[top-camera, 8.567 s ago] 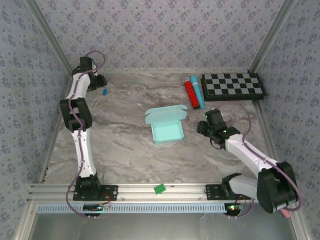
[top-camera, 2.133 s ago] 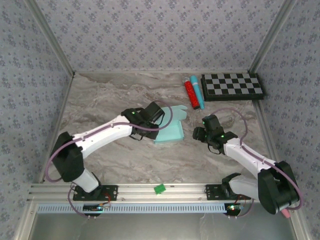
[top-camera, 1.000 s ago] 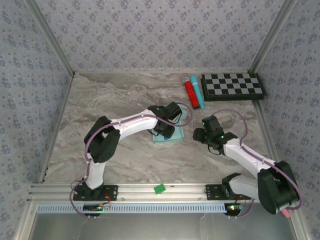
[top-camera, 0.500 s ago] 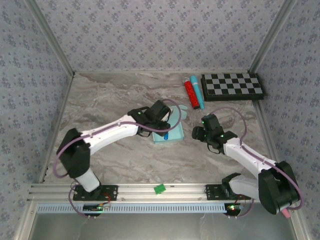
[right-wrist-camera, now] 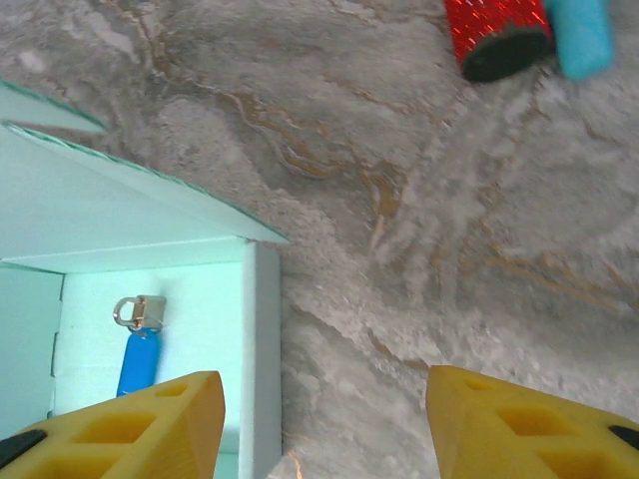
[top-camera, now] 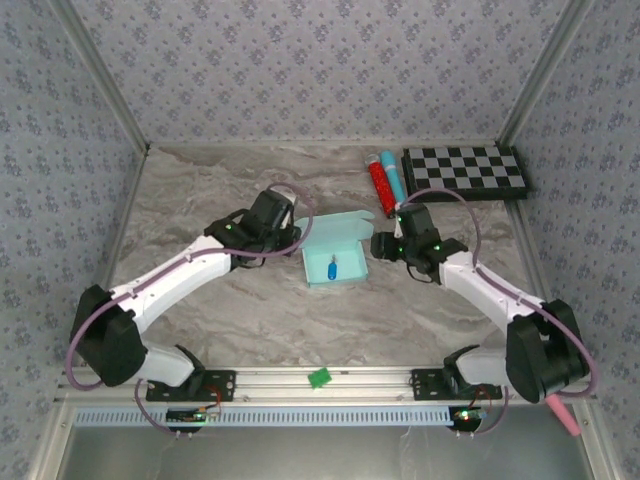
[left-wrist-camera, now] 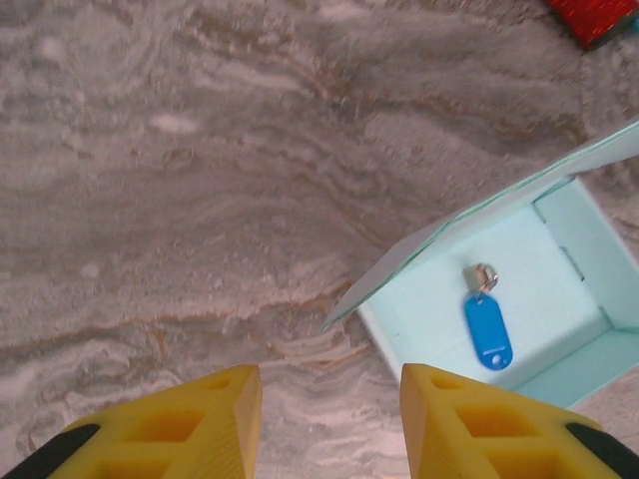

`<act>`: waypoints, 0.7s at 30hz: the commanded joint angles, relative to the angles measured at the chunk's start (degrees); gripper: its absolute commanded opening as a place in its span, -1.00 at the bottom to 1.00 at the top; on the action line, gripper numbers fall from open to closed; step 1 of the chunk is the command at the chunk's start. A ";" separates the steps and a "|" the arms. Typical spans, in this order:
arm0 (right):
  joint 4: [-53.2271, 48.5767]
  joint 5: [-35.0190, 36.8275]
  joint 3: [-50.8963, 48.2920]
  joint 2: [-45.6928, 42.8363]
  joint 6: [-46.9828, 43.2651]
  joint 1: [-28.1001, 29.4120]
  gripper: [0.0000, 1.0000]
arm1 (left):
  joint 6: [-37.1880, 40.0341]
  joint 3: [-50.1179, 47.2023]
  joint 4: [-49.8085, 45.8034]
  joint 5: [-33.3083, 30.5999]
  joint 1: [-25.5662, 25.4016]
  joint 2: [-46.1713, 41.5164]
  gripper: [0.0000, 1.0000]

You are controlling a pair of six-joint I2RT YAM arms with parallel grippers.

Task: Fold the paper box

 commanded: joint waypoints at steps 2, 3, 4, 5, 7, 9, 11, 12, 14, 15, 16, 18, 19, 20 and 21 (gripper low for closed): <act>1.50 -5.57 3.35 2.27 -7.59 -1.75 0.14 | 0.61 -4.25 5.00 10.60 3.86 -2.55 -0.13; 2.12 -6.19 3.40 2.38 -8.17 -2.14 0.15 | 1.33 -4.91 5.56 12.32 4.51 -2.73 -0.14; 3.00 -7.41 3.32 2.55 -8.88 -2.75 0.14 | 2.03 -5.55 6.15 13.37 5.04 -2.81 -0.11; 3.97 -9.16 3.19 2.70 -9.75 -3.64 0.15 | 2.69 -6.49 7.26 14.18 5.51 -2.95 -0.03; 6.25 -12.45 3.10 3.42 -11.96 -5.28 0.16 | 4.55 -8.07 9.80 16.69 6.63 -2.92 0.06; 7.19 -16.22 3.52 4.53 -14.39 -6.40 0.17 | 6.45 -9.57 12.59 18.89 7.72 -2.58 0.08; 8.22 -18.81 3.92 5.60 -17.37 -7.10 0.18 | 9.40 -10.96 16.04 20.74 8.47 -1.98 0.10; 9.04 -19.68 3.73 5.96 -18.80 -7.22 0.18 | 10.64 -11.38 17.20 20.98 8.50 -1.82 0.10; 10.88 -22.02 3.35 6.66 -22.46 -7.32 0.18 | 13.52 -12.18 20.02 20.92 8.48 -1.42 0.10; 11.74 -22.60 3.13 6.98 -23.58 -7.34 0.19 | 14.39 -12.66 21.43 20.90 8.64 -1.28 0.10; 12.48 -22.86 3.02 7.41 -24.66 -7.34 0.19 | 15.46 -13.16 22.98 20.45 8.66 -1.11 0.10; 13.24 -22.36 3.25 8.15 -25.46 -7.53 0.19 | 16.65 -13.39 24.96 19.42 9.03 -0.48 0.10; 13.58 -22.22 3.35 8.57 -25.67 -7.66 0.19 | 17.63 -13.30 25.45 19.93 9.22 0.01 0.09; 14.10 -22.23 3.46 8.92 -25.70 -7.80 0.19 | 18.70 -13.16 25.79 20.76 9.43 0.53 0.08; 14.62 -22.46 3.57 9.35 -25.78 -7.89 0.19 | 19.34 -12.93 25.98 20.55 9.54 1.09 0.08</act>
